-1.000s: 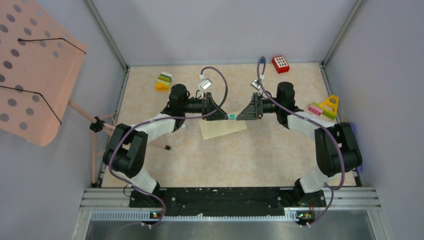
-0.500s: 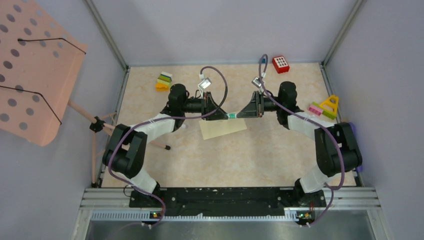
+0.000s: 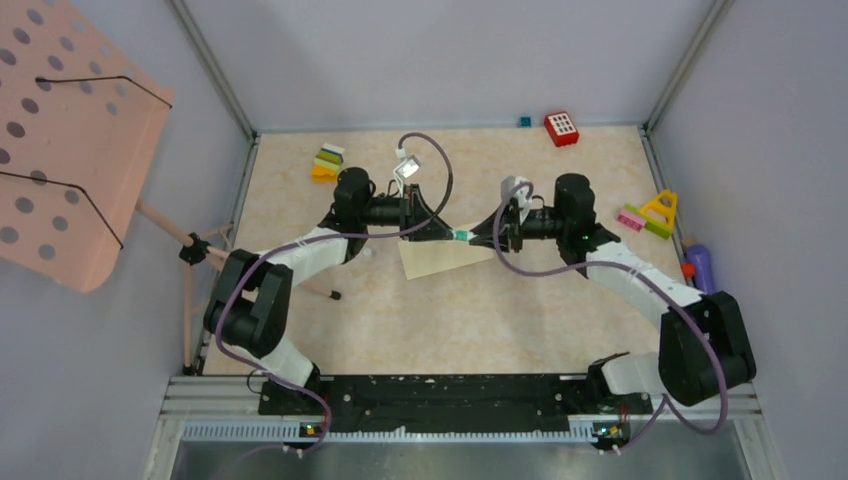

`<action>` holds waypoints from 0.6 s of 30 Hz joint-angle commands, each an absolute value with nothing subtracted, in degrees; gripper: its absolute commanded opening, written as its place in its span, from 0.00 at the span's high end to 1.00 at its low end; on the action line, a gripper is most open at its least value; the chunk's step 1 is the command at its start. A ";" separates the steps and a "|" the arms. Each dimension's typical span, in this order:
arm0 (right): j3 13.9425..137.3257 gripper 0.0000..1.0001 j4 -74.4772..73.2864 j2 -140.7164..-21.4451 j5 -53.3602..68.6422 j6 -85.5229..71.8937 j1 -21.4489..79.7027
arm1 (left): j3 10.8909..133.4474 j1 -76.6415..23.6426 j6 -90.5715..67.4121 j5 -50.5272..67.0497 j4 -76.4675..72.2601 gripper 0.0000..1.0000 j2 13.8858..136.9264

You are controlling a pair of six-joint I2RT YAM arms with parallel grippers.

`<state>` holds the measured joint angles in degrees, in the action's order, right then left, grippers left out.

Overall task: Place the letter into the envelope and seal it
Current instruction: Screw the solid glue.

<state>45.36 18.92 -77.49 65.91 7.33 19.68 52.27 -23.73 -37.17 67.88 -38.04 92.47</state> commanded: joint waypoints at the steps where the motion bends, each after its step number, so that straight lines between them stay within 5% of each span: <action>1: 44.23 0.77 9.43 -72.62 61.72 44.56 24.84 | 51.97 -24.34 -37.20 66.55 -40.22 1.00 90.65; 8: 39.10 0.47 19.19 -68.04 50.70 42.50 25.95 | 51.77 -24.35 -37.62 66.65 -40.86 1.00 90.62; 18: 47.02 0.42 16.87 -71.53 65.01 -8.89 17.92 | 51.69 -24.34 -37.42 66.66 -40.95 1.00 90.61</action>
<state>41.67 15.75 -69.01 55.18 15.29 21.30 51.88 -24.36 -37.60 66.70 -37.78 92.47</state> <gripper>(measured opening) 0.571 0.264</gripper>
